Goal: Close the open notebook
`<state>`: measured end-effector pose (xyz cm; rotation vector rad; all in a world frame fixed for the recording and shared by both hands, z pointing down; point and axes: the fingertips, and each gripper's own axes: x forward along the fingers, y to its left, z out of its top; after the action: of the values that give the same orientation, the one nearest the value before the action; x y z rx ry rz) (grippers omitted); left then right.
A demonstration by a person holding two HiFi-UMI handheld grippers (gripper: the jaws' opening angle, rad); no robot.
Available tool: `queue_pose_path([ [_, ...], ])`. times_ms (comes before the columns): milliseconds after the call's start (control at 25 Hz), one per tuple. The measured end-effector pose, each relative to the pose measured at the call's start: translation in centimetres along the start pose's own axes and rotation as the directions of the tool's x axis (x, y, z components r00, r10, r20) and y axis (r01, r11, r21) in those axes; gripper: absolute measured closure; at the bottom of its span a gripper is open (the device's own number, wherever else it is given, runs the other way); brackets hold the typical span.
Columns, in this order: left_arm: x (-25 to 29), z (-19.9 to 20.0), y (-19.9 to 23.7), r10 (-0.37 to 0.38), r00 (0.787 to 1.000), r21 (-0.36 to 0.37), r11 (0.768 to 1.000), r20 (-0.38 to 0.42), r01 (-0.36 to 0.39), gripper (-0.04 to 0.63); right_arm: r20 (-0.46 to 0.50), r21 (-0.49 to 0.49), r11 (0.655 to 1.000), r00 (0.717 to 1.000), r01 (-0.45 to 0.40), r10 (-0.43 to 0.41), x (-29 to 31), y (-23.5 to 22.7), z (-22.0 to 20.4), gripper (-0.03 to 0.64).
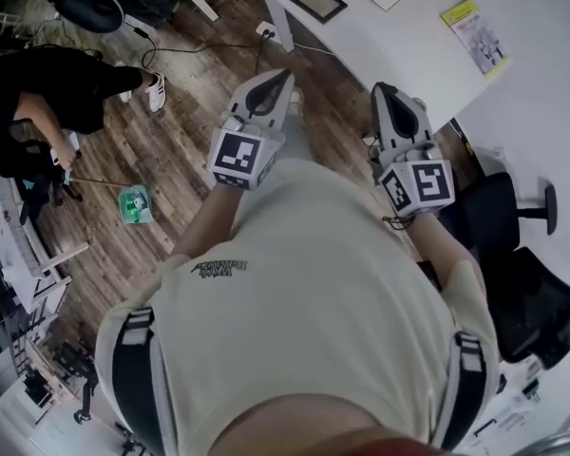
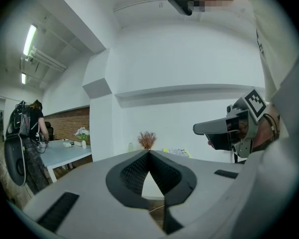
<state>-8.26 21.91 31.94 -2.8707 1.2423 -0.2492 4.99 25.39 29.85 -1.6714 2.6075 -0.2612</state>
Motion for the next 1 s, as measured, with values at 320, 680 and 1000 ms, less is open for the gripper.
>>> queue_pose_path([
  [320, 3.0, -1.4, 2.0, -0.011, 1.0, -0.002, 1.0, -0.007, 0.011, 0.584, 0.006, -0.014, 1.0, 1.0, 0.012, -0.011, 3.0, -1.7, -0.4, 0.614],
  [680, 7.2, -1.6, 5.0, -0.038, 0.999, -0.008, 0.999, -0.031, 0.038, 0.584, -0.029, -0.001, 1.0, 0.999, 0.03, -0.03, 7.3, -4.1, -0.8, 0.614],
  [1000, 11.1, -1.3, 8.5, -0.037, 0.998, -0.023, 0.999, -0.041, 0.037, 0.584, -0.047, 0.003, 1.0, 0.998, 0.031, -0.031, 12.1, -5.8, -0.1, 0.614],
])
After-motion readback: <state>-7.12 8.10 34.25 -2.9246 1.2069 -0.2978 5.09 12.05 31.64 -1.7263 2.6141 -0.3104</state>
